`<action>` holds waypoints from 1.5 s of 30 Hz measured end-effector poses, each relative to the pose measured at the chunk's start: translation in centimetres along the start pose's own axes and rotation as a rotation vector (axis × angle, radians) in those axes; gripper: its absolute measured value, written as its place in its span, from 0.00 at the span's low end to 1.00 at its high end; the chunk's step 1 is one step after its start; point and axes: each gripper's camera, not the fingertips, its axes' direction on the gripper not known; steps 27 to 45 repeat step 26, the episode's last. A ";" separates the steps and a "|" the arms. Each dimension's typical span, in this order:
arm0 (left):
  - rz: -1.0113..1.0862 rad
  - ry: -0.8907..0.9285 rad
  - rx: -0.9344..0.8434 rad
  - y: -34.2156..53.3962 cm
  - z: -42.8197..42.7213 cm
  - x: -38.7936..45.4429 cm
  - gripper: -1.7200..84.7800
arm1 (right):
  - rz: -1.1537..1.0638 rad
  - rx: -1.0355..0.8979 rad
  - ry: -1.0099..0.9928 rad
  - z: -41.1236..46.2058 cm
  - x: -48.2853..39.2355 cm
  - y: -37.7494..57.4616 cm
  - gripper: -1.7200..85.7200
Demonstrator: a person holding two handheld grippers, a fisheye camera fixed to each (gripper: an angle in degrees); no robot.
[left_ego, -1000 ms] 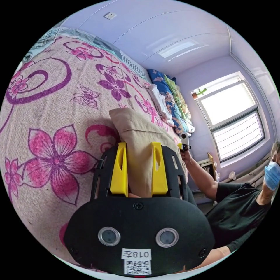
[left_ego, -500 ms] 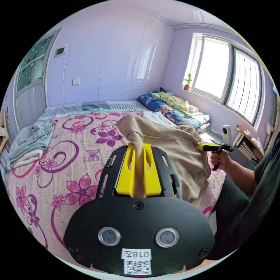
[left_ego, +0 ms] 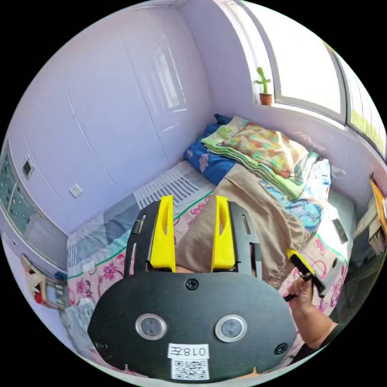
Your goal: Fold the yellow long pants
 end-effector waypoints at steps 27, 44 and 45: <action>-0.786 0.493 0.807 114.8 -37.4 -21.5 0.04 | -0.385 -0.705 -0.519 -1.7 -25.3 18.9 0.15; -0.786 0.493 0.807 114.8 -37.4 -21.5 0.04 | -0.385 -0.705 -0.519 -1.7 -25.3 18.9 0.15; -0.786 0.493 0.807 114.8 -37.4 -21.5 0.04 | -0.385 -0.705 -0.519 -1.7 -25.3 18.9 0.15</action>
